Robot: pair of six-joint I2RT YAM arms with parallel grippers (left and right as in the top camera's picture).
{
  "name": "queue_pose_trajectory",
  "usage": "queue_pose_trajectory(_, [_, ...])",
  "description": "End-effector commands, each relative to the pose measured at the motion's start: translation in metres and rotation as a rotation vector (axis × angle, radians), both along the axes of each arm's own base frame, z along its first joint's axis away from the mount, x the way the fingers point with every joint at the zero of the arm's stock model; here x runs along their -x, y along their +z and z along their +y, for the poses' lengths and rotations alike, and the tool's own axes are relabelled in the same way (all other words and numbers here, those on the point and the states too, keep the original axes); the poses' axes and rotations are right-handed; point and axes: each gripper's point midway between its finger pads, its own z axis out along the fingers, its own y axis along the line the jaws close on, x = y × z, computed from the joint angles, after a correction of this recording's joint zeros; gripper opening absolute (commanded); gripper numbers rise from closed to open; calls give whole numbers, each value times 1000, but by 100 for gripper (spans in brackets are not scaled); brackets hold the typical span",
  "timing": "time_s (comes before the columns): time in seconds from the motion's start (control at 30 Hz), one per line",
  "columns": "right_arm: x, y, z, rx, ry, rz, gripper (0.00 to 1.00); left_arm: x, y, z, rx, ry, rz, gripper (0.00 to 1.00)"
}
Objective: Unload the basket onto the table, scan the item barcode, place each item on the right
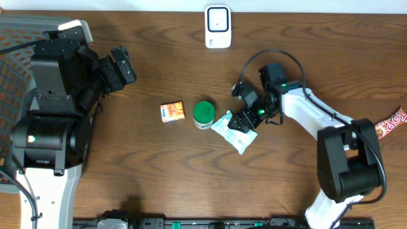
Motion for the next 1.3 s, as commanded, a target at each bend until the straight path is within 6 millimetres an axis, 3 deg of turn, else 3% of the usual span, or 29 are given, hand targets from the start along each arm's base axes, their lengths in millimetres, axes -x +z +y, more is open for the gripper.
queue_pose_trajectory(0.0, [13,-7,9,6,58,23,77,-1,3,4,-14,11,-5,98])
queue_pose_trajectory(0.1, [27,-9,14,28,113,41,72,-1,3,4,-14,11,-5,98])
queue_pose_trajectory(0.27, [32,-27,9,111,131,55,68,-1,3,4,-14,11,-5,98])
queue_pose_trajectory(0.37, [34,-42,8,122,132,85,51,-1,3,4,-15,11,-5,98])
queue_pose_trajectory(0.47, [37,-62,7,133,133,120,24,-1,3,4,-14,11,-5,98])
queue_pose_trajectory(0.6, [33,-62,9,129,130,112,1,-1,3,4,-14,11,-5,98])
queue_pose_trajectory(0.77, [12,-17,16,110,99,61,1,-1,3,4,-14,11,-5,98])
queue_pose_trajectory(0.83, [3,12,20,95,89,15,1,-1,3,4,-14,11,-5,98])
queue_pose_trajectory(0.87, [-4,41,22,76,86,-45,1,-1,3,4,-14,11,-5,98])
queue_pose_trajectory(1.07, [-15,113,18,52,46,-252,1,-1,3,4,-14,11,-5,98])
queue_pose_trajectory(1.27, [-14,139,11,55,-15,-302,1,-1,3,4,-14,11,-5,98])
